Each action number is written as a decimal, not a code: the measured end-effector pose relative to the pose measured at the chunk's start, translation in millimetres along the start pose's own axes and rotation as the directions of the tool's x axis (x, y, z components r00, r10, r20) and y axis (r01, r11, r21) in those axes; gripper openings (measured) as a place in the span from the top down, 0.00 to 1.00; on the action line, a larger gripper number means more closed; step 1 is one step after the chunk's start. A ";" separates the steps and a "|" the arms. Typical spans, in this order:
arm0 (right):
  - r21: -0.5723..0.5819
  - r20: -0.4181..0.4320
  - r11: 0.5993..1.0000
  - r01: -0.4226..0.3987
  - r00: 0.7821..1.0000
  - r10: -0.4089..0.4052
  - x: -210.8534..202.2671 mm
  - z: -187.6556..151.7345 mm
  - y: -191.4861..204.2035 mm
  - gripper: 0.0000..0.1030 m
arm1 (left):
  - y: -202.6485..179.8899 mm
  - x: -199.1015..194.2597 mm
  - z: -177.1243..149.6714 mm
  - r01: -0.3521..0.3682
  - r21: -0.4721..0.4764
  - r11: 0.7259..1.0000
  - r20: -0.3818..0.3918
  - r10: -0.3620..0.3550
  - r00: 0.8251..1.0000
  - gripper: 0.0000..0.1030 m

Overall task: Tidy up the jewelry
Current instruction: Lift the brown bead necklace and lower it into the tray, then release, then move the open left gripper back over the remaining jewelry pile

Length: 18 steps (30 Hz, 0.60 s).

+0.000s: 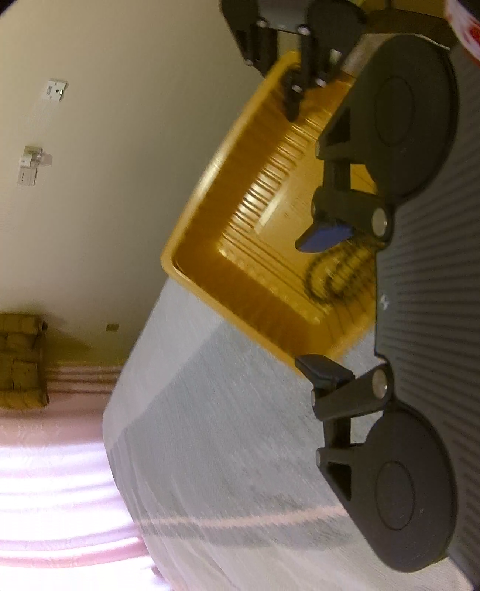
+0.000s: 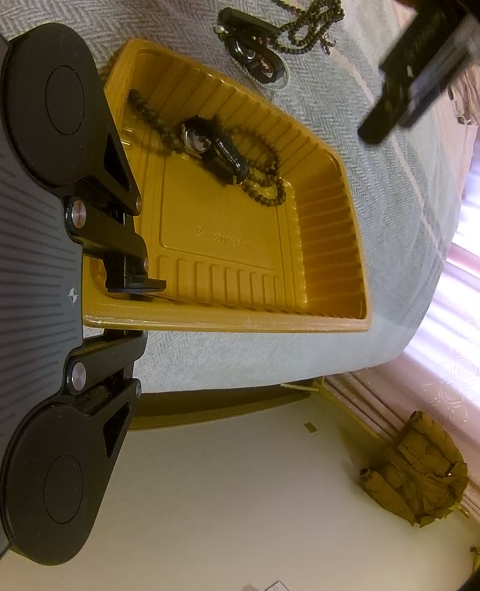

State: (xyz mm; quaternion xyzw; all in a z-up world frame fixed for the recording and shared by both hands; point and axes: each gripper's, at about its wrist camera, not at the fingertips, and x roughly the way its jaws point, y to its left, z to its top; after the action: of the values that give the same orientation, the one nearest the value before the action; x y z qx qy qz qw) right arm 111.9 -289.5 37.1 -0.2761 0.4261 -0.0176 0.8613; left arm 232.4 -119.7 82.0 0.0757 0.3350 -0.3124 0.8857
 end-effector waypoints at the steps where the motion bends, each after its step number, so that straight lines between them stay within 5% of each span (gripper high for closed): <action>1: 0.000 0.000 1.000 0.000 1.000 0.000 -0.1 -0.3 0.2 0.96 | 6.2 -4.6 -7.1 -0.013 -0.011 1.000 -0.001 0.013 1.000 0.43; 18: -0.014 -0.046 1.000 0.000 0.999 0.000 5.0 2.5 1.3 0.96 | 69.7 -55.5 -99.3 -0.201 -0.150 0.968 -0.004 0.203 0.979 0.42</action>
State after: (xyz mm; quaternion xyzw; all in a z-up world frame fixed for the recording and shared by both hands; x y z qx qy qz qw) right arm 116.7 -288.6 34.1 -0.2816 0.4459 -0.0211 0.8494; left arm 188.1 -2.4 36.5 0.0410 0.3432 -0.1951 0.9178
